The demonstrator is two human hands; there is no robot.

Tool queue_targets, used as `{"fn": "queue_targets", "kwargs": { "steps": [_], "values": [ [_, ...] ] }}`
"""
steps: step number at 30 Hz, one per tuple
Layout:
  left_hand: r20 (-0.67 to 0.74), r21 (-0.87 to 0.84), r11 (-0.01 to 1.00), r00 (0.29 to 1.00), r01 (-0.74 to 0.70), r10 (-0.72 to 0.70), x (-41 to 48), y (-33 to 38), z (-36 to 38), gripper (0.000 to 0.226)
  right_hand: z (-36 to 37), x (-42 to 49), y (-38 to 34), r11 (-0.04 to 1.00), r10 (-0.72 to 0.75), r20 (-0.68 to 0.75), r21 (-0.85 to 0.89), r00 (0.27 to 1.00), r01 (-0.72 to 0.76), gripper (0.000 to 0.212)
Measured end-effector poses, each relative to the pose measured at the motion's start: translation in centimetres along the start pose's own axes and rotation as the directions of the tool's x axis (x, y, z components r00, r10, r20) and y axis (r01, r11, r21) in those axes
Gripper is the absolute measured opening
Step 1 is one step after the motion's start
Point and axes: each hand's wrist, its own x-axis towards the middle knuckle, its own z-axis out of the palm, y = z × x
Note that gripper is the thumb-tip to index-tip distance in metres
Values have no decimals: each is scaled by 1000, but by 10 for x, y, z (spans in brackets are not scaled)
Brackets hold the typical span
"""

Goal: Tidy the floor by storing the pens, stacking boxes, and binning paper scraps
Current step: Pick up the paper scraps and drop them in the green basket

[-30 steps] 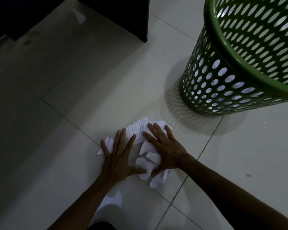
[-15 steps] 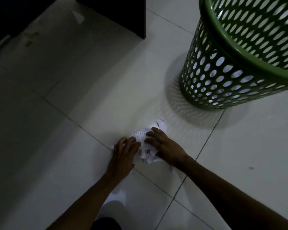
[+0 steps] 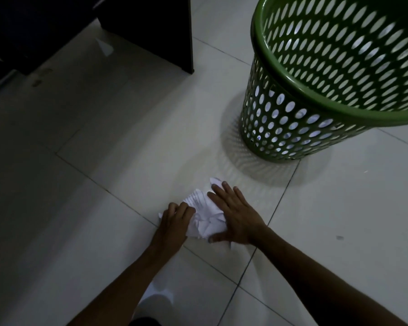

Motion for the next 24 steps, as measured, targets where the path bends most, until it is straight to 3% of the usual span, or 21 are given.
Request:
{"fn": "queue_targets", "kwargs": {
  "steps": [6,10,12,15,17,20,22,24],
  "values": [
    [7,26,999,1000,-21,21,4,4,4,32,3,2,-16,927,-45,-197,356,979,114,105],
    [-45,52,994,994,-96,98,5,2,6,24,-6,10,-22,909,-84,-159,392,984,141,83],
    [-80,106,985,987,-134,142,5,1,8,20,-1,9,-26,909,-50,-101,409,994,87,72],
    [-62,21,991,989,-130,131,6,5,6,32,1,-1,-38,849,66,-182,527,981,41,47],
    [-15,-79,996,999,-46,45,8,7,5,32,-5,-3,-43,829,106,-262,556,959,61,28],
    [65,-180,983,998,32,-20,12,14,-4,45,-18,3,-44,825,165,-206,565,965,-21,31],
    [84,-237,971,995,-39,60,13,21,-15,60,-27,4,-43,843,167,-131,534,977,-72,36],
    [95,-270,957,986,-106,136,14,24,-26,79,-41,-2,-44,820,198,-173,569,965,-66,27]
  ]
}}
